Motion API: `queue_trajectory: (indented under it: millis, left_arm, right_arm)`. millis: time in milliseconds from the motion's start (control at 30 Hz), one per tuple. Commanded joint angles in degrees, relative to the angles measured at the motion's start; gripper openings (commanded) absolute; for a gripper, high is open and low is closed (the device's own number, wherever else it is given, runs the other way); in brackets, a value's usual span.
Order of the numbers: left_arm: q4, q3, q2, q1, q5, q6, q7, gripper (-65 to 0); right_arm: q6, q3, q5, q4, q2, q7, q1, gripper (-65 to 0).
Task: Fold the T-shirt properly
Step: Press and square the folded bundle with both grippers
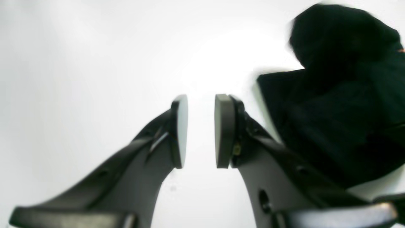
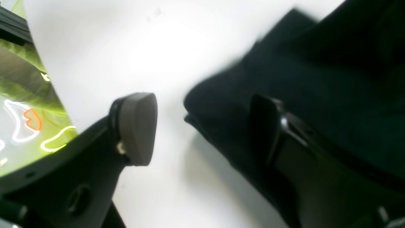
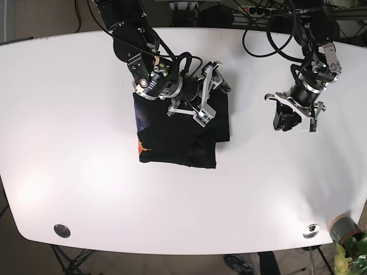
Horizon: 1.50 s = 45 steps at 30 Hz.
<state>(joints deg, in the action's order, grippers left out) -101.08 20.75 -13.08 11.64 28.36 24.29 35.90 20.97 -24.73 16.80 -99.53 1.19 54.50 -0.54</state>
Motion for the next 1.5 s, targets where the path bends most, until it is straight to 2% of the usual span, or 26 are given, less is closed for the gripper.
queue_trajectory:
  millis: [0, 167, 367, 667, 933, 1000, 1167, 1267, 1400, 1467]
  left_arm:
    - [-1.1, 0.5, -1.7, -0.6, 1.0, 0.3, -1.6, -52.8]
    - [-1.3, 0.4, -2.0, -0.8, 0.8, 0.3, -1.6, -52.6]
    - [-1.4, -4.0, -1.8, -2.4, 0.7, 0.3, -1.6, -52.4]
    - [-1.4, -16.8, -1.6, -3.3, 0.7, -0.1, -1.7, -52.4]
    - [-1.4, -27.6, -1.6, -5.2, 0.7, -0.2, -1.8, -52.4]
    - [-1.2, -28.5, -1.6, -5.3, 0.6, -0.2, -1.8, -52.4]
    - [-1.0, -29.5, -0.1, -5.4, 0.6, -0.2, -1.8, -52.4]
    - [-1.1, -29.7, 0.4, -5.2, 0.6, -0.2, -1.7, -52.4]
    - [1.4, -29.6, 0.4, -5.2, -0.6, -0.2, -1.7, -52.4]
    - [4.2, -29.6, 0.7, -5.2, -3.2, -0.2, -1.8, -52.4]
  right_arm:
    - [0.26, 0.2, 1.0, -2.1, 0.0, -1.3, 0.9, -21.2]
    - [0.43, 1.5, 0.9, -7.0, -1.2, -1.3, -0.1, -21.2]
    - [0.7, 8.5, 1.0, -10.6, -1.7, -1.4, -0.4, -21.2]
    - [0.79, 19.0, 1.0, -9.2, -1.9, -1.4, 1.8, -21.2]
    - [0.7, 25.3, 0.5, 0.3, -1.9, -1.4, 9.6, -21.9]
    - [0.7, 25.6, 0.5, 2.4, -1.9, -1.4, 11.5, -25.0]
    - [0.7, 25.6, 0.5, 11.0, -1.9, -2.9, 16.7, -44.2]
    - [0.7, 25.4, 0.5, 15.8, -1.9, -6.6, 18.1, -52.0]
    - [0.7, 25.3, 0.5, 22.8, -2.1, -11.6, 19.7, -53.1]
    - [0.7, 25.3, 0.5, 27.4, -3.1, -14.4, 20.3, -53.3]
